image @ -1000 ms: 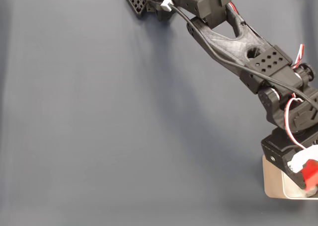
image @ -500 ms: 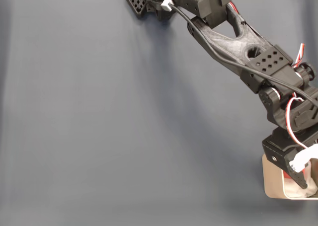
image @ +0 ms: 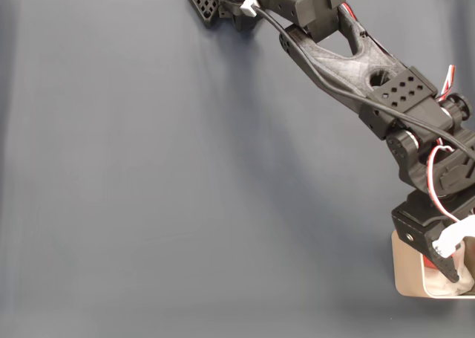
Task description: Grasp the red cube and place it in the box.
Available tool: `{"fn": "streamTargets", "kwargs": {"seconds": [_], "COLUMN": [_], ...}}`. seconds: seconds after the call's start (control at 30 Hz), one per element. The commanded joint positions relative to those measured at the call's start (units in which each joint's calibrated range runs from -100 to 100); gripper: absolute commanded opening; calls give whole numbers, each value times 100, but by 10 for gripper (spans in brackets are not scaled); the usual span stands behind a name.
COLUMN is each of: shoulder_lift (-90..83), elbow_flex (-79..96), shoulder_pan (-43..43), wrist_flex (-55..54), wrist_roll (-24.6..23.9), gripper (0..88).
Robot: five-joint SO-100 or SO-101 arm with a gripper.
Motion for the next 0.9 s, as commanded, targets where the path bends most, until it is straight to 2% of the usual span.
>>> {"fn": "streamTargets", "kwargs": {"seconds": [0.0, 0.4, 0.53, 0.63, 0.77, 0.8, 0.87], "shoulder_lift": [-127, -119, -136, -170, -335, -430, -725], "elbow_flex": [-67, -67, -67, -58, 42, 152, 471], "shoulder_pan": [-79, -86, -86, -65, 98, 170, 383], "wrist_flex": [-25, -33, -50, -41, -25, -25, -58], "wrist_roll": [-34, -15, -15, -44, -107, -103, -122], "gripper": [469, 469, 433, 305, 31, 2, 0]}}
